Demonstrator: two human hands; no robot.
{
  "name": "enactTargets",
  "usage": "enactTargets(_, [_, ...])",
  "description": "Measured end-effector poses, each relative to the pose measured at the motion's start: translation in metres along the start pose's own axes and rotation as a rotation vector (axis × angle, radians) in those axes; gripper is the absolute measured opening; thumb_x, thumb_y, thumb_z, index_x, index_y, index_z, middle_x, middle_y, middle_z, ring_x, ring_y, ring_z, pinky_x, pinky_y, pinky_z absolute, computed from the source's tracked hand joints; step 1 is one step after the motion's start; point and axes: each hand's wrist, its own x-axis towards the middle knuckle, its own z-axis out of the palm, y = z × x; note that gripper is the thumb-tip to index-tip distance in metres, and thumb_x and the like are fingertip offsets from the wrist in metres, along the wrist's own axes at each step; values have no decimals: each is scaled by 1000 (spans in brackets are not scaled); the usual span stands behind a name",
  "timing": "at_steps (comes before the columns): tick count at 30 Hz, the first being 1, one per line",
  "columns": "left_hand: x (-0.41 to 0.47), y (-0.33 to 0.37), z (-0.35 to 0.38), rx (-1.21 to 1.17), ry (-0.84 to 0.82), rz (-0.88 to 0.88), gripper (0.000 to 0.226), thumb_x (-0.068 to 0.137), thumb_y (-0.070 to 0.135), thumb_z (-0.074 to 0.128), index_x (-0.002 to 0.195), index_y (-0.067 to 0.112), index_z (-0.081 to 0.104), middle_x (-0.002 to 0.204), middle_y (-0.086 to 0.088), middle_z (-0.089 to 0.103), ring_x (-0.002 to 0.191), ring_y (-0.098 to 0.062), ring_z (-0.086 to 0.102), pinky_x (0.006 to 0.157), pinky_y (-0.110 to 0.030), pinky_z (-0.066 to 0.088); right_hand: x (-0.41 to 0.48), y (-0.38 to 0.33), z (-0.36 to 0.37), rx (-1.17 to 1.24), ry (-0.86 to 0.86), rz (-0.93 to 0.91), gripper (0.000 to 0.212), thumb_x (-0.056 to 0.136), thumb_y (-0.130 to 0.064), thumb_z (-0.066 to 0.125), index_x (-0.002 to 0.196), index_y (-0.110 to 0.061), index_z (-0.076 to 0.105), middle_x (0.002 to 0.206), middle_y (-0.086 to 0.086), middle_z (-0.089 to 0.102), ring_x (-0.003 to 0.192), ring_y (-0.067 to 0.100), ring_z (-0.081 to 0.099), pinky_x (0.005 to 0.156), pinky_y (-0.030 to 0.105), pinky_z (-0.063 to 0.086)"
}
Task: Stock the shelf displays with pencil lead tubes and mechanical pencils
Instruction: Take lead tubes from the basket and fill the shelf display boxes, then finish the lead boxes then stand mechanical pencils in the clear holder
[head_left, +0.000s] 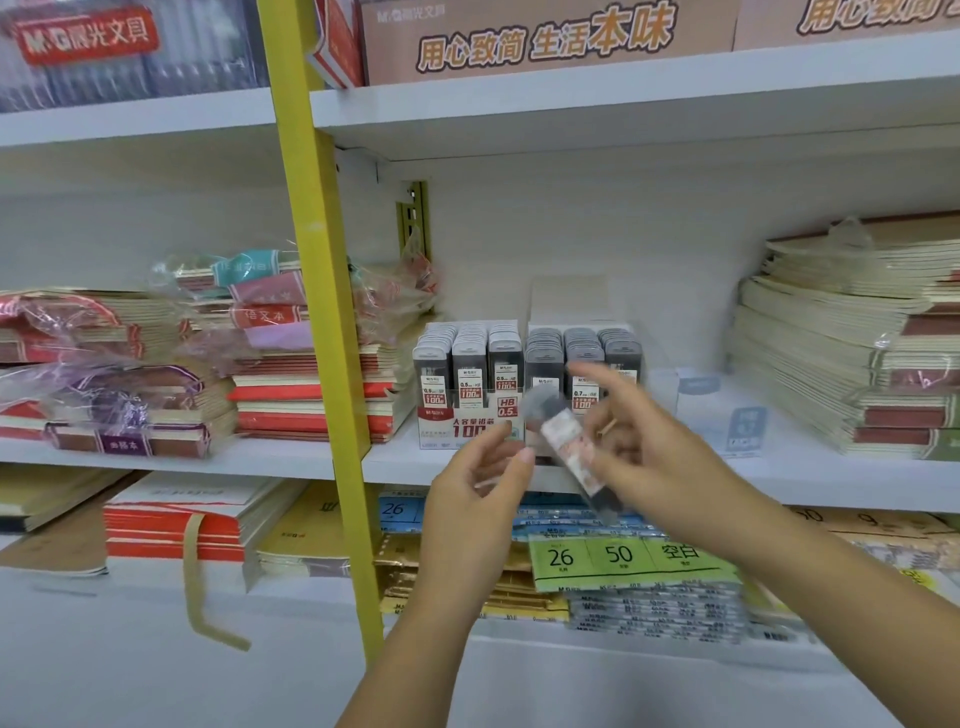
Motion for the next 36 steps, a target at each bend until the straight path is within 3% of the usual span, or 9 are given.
enactTargets(3, [3,-3,11,255,-11,106,49,96,42,61,142,46,45,127,48,37,125,19,38,109,-18,36,15,-9,-19,171,293,-121,69,91,0,58,123,-57,38,97,-7,60,83,10,69,63,26,57])
enactTargets(5, [4,-7,21,376,-54,148,62,98,44,58,152,45,29,142,40,22,126,32,10,112,-12,14,21,-10,-26,159,449,-222,63,90,1,60,119,-50,36,94,-2,63,86,14,69,71,27,57])
enactTargets(7, [5,-13,29,463,-76,164,71,99,45,55,157,40,16,156,30,16,128,29,0,110,-9,4,27,-7,-28,89,552,-285,58,90,-1,61,112,-46,32,89,-4,67,84,13,66,75,18,51])
enactTargets(10, [5,-20,36,512,-56,197,76,100,45,53,159,37,7,163,23,11,134,18,0,113,-14,4,36,5,-28,28,569,-272,53,90,-3,62,106,-42,30,88,-2,71,81,12,65,71,16,48])
enactTargets(18, [8,-29,29,533,-81,229,75,99,47,53,158,42,7,161,28,11,133,22,0,111,-11,5,46,32,-27,-184,332,-139,56,87,-5,65,119,-39,35,84,-12,59,76,1,58,67,10,44])
enactTargets(23, [8,-29,22,511,-147,218,77,98,45,56,158,41,7,162,28,11,136,19,3,114,-15,9,48,36,-19,-541,385,-139,35,86,-16,67,119,-27,60,102,-10,48,103,7,36,83,19,29])
enactTargets(26, [5,-27,17,487,-198,201,77,98,42,58,158,42,9,160,30,12,136,22,4,113,-13,9,43,34,-16,-636,396,-91,44,89,-20,66,131,-23,57,109,-6,46,108,13,34,93,30,34])
enactTargets(31, [-25,-35,1,504,-200,212,62,99,37,59,153,41,28,153,26,30,137,10,25,116,-21,27,4,29,-14,-487,429,-164,44,94,-17,58,137,-23,50,111,-13,49,99,8,41,85,13,30])
enactTargets(36, [-81,-91,-29,681,-506,41,57,100,38,57,151,37,33,147,15,39,132,-5,44,110,-28,39,-78,72,14,-197,306,-5,24,95,-13,57,112,-29,63,96,-9,59,81,9,55,67,15,42])
